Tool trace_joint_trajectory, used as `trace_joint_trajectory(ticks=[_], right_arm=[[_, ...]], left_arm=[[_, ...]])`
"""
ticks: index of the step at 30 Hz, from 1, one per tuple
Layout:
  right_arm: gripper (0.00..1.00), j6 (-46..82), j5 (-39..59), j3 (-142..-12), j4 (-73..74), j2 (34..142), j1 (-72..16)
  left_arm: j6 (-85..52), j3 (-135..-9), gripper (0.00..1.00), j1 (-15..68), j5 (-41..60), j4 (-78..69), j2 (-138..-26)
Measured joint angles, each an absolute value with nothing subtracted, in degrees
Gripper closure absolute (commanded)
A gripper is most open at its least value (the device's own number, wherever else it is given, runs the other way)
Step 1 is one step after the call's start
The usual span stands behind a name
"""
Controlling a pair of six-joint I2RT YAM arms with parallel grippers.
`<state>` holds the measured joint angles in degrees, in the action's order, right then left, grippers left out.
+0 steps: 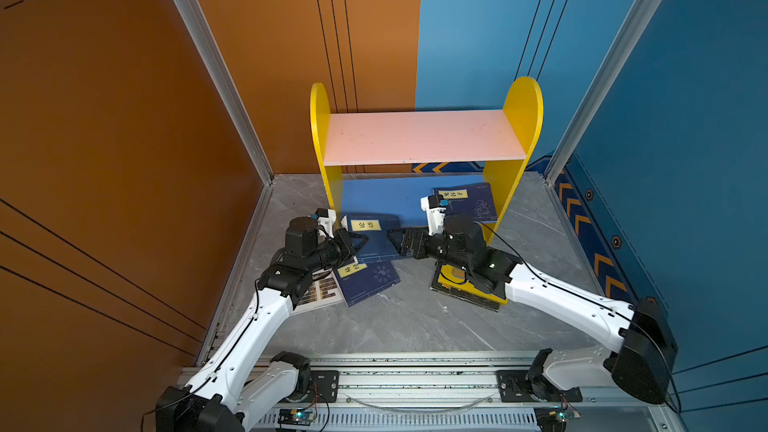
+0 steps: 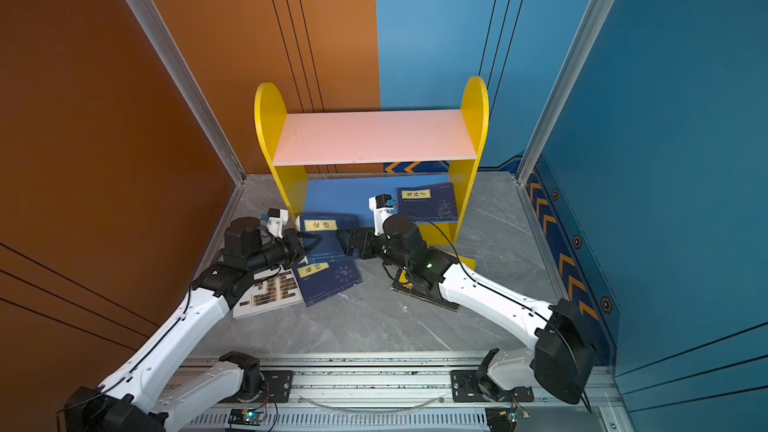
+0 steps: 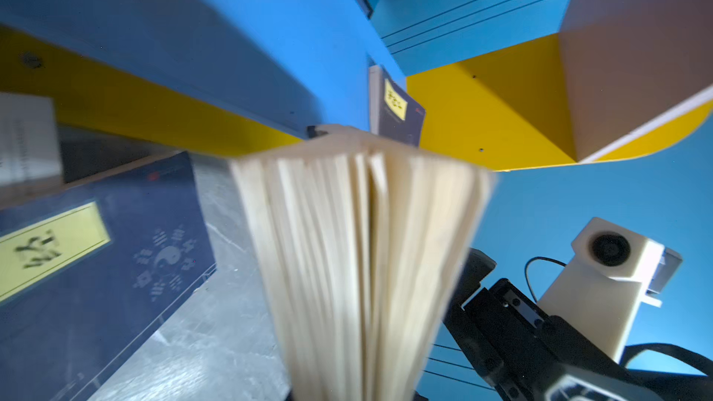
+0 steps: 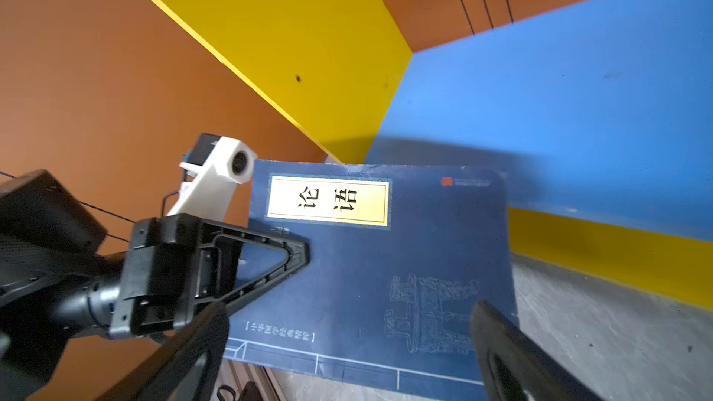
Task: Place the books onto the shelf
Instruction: 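Lift the dark-blue book onto the lower shelf with the left gripper while the right withdraws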
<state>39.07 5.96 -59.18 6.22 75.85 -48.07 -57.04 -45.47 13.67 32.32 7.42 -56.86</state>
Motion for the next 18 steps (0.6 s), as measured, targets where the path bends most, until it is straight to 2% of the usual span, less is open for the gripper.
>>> trace_joint_trajectory(ticks=[10, 18], right_arm=[[0.00, 30.9, -6.9, -55.7, -1.0, 55.6, -43.2], [0.00, 29.0, -9.2, -52.1, -7.2, 47.0, -27.2]], left_arm=[[-62.9, -49.8, 0.95, 15.0, 36.2, -7.8, -63.1], [-63.1, -59.7, 0.95, 23.1, 36.1, -15.8, -76.1]])
